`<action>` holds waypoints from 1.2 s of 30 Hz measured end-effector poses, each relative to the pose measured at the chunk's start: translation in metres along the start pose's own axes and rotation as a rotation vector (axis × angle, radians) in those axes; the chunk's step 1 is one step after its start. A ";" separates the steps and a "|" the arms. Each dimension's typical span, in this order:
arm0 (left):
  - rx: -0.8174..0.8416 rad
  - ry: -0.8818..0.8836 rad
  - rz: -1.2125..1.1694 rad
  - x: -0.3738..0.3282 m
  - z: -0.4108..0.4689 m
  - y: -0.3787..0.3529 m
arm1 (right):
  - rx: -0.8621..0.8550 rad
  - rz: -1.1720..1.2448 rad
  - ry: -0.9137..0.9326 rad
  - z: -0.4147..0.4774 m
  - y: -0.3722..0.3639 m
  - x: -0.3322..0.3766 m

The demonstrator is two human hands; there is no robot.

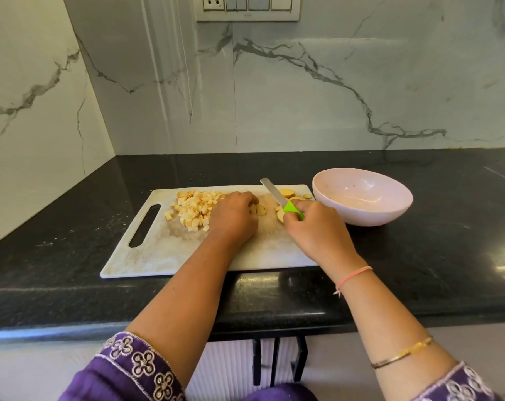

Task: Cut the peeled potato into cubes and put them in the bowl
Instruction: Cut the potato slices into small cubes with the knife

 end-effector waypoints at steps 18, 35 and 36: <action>-0.138 0.149 0.170 0.012 0.000 0.020 | -0.065 0.414 -0.019 0.011 -0.015 -0.016; -0.129 0.176 0.216 0.010 -0.002 0.022 | -0.095 0.435 -0.019 0.009 -0.012 -0.018; -0.140 0.189 0.217 0.011 -0.002 0.024 | -0.094 0.444 -0.023 0.009 -0.012 -0.019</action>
Point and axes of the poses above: each hand's wrist, its own z-axis towards the middle knuckle, its own y-axis out of the back of the hand, x = y × z, the point moved 6 cm from there along z, towards the middle knuckle, and after that the axes turned 13 degrees about -z, right-handed, at the moved point
